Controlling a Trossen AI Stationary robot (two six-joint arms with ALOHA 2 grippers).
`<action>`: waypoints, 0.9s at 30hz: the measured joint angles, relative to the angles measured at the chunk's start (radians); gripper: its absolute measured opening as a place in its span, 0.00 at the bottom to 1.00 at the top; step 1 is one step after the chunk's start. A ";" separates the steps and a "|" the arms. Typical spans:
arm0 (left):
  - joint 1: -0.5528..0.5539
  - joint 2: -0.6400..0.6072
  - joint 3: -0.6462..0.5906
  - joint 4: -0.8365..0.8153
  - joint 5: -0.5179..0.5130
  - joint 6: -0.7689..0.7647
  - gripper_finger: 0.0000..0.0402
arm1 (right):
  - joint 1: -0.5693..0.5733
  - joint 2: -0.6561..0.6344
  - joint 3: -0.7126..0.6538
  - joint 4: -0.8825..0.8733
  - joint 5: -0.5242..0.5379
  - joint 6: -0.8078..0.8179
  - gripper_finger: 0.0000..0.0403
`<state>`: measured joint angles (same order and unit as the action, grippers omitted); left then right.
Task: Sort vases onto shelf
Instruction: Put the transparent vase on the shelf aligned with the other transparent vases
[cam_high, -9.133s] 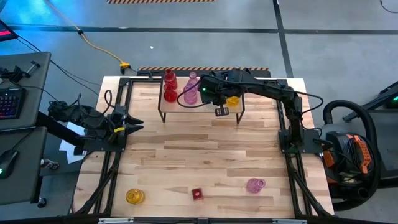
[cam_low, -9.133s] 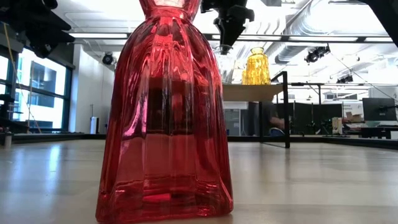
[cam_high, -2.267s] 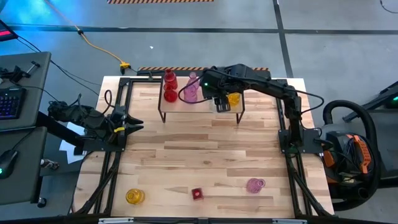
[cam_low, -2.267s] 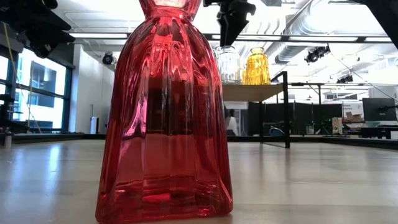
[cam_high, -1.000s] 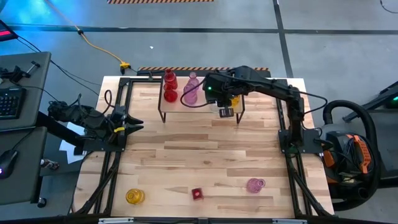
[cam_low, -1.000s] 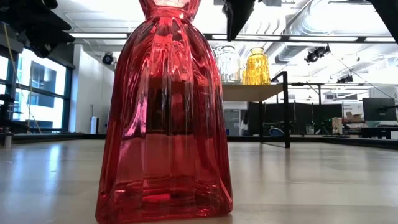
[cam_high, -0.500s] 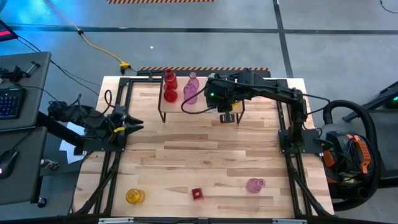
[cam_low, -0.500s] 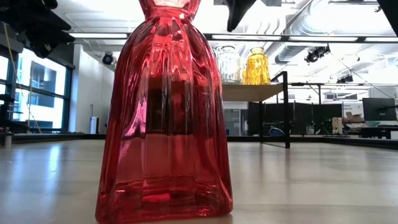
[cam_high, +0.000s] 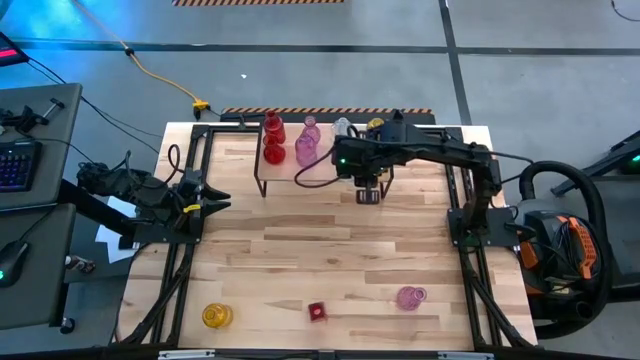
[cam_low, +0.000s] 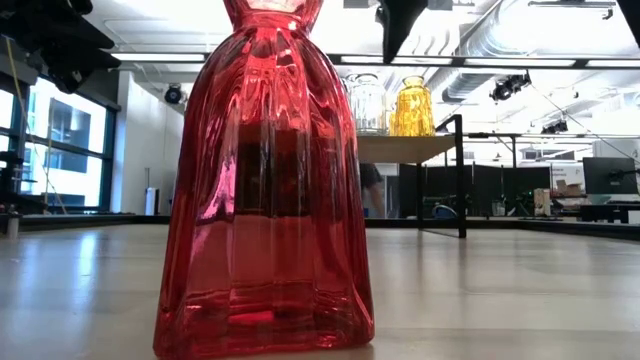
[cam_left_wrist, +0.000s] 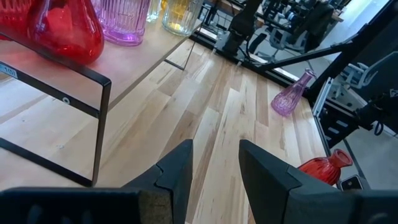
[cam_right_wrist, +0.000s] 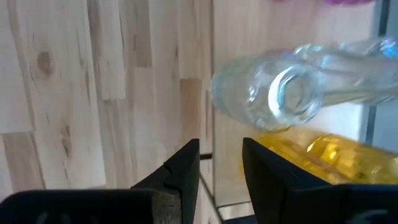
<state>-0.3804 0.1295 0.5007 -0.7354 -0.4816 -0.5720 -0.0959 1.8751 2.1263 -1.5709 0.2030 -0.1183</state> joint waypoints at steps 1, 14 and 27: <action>0.000 0.000 0.000 0.000 0.000 0.000 0.30 | -0.001 -0.007 -0.019 0.001 -0.002 0.003 0.26; 0.000 0.000 0.000 0.000 0.000 0.000 0.30 | -0.049 -0.069 -0.192 0.144 -0.065 -0.075 0.26; 0.000 0.000 0.000 0.000 0.000 0.000 0.30 | -0.094 -0.069 -0.192 0.220 -0.080 -0.147 0.26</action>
<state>-0.3805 0.1295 0.5007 -0.7353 -0.4816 -0.5724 -0.1899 1.8061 1.9343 -1.3507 0.1231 -0.2657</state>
